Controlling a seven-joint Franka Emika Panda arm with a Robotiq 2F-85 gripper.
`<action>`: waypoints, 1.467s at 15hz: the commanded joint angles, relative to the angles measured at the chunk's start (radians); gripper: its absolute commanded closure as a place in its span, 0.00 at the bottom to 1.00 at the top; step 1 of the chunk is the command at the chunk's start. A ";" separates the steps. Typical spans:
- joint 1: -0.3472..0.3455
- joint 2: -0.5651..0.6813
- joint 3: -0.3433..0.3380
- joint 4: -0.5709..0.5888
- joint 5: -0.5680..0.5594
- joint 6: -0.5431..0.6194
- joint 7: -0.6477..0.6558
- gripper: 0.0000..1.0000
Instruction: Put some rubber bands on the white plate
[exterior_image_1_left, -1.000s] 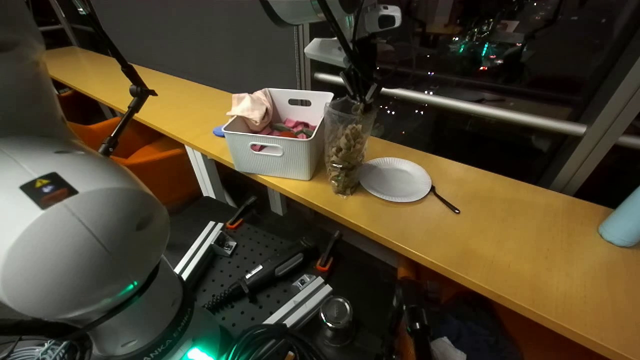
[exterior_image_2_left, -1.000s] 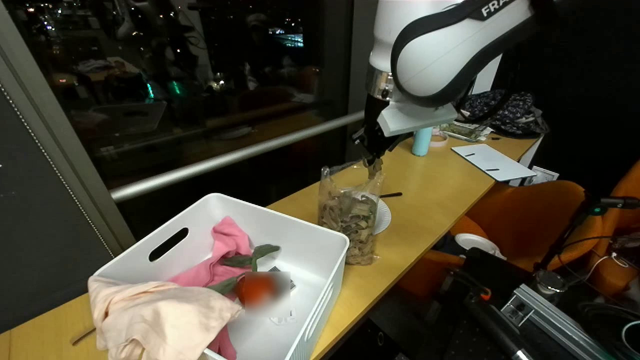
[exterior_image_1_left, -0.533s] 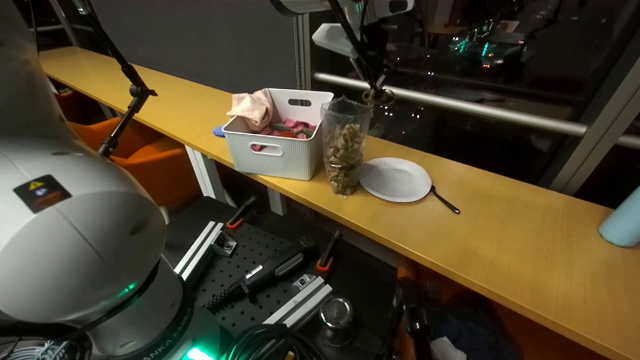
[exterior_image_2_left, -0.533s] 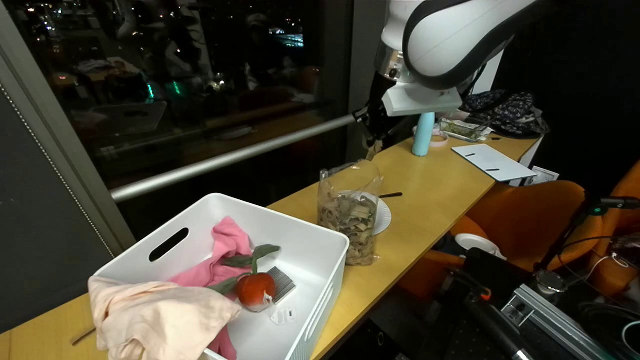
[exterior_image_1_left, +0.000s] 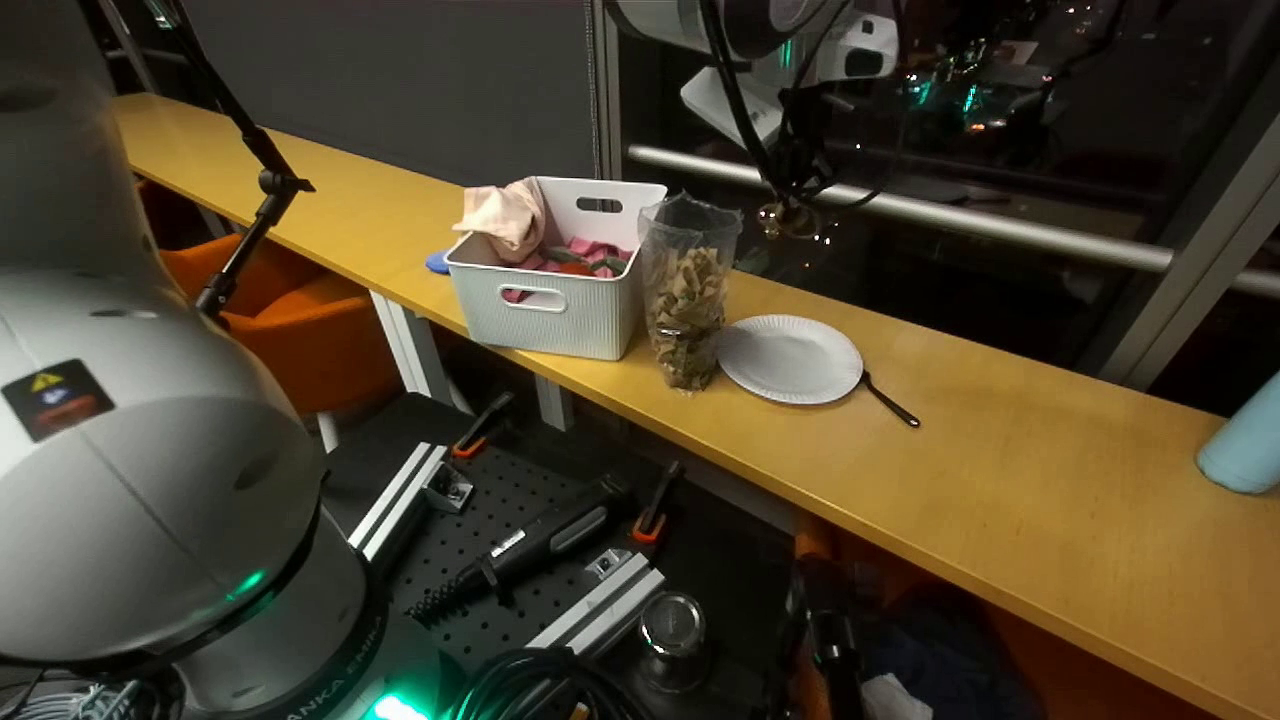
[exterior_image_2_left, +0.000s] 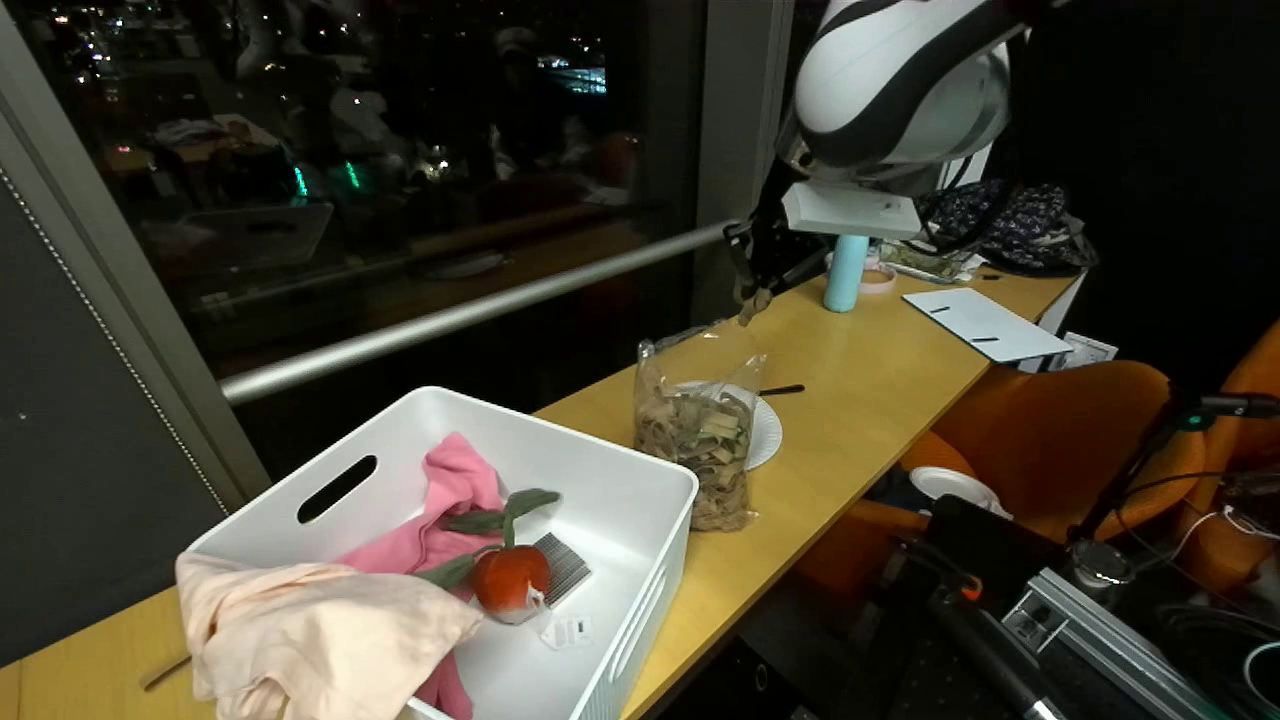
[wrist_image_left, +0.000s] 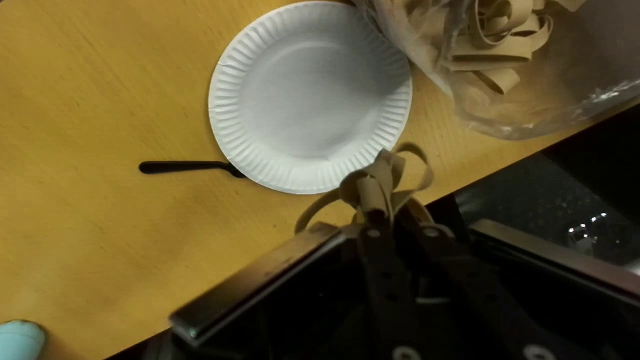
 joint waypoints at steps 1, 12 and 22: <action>-0.022 0.143 0.017 0.164 0.143 -0.035 -0.138 0.98; -0.012 0.427 0.011 0.423 0.106 -0.261 -0.119 0.98; -0.005 0.609 0.005 0.581 0.078 -0.282 -0.037 0.67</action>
